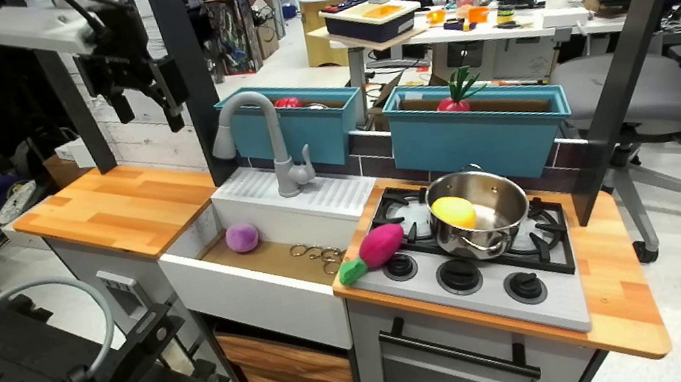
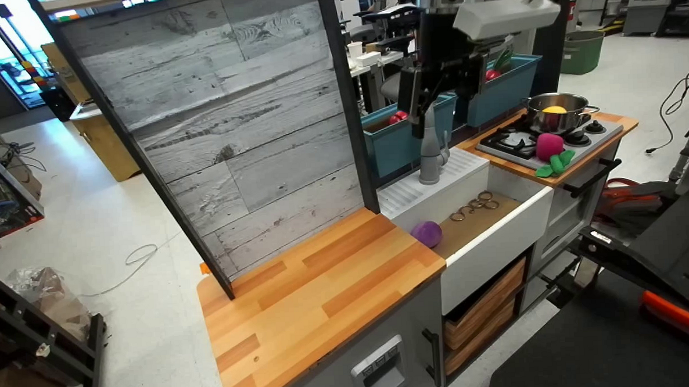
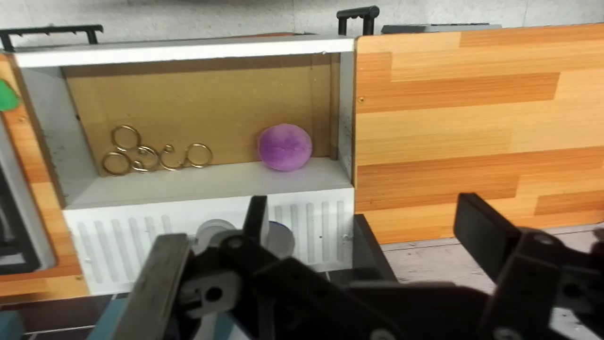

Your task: Move the grey faucet to the left

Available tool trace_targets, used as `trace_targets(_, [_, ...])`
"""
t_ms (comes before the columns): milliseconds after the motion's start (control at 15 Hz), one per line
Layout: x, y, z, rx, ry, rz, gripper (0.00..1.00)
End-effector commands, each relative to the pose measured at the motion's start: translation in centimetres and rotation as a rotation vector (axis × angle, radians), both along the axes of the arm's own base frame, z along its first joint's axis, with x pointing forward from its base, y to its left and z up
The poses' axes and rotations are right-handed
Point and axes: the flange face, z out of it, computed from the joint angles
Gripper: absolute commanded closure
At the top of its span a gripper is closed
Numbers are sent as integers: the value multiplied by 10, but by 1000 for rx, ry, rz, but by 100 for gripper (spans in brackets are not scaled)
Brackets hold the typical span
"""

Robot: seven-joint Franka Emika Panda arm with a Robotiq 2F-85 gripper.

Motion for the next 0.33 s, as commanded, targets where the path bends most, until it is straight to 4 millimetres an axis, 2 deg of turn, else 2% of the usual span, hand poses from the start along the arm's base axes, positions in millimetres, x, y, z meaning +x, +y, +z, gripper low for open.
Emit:
trace_targets(0, [-5, -8, 11, -19, 21, -36, 0])
trace_targets(133, [-7, -13, 23, -27, 17, -44, 0])
trace_targets(267, [-8, -11, 16, -27, 26, -40, 0])
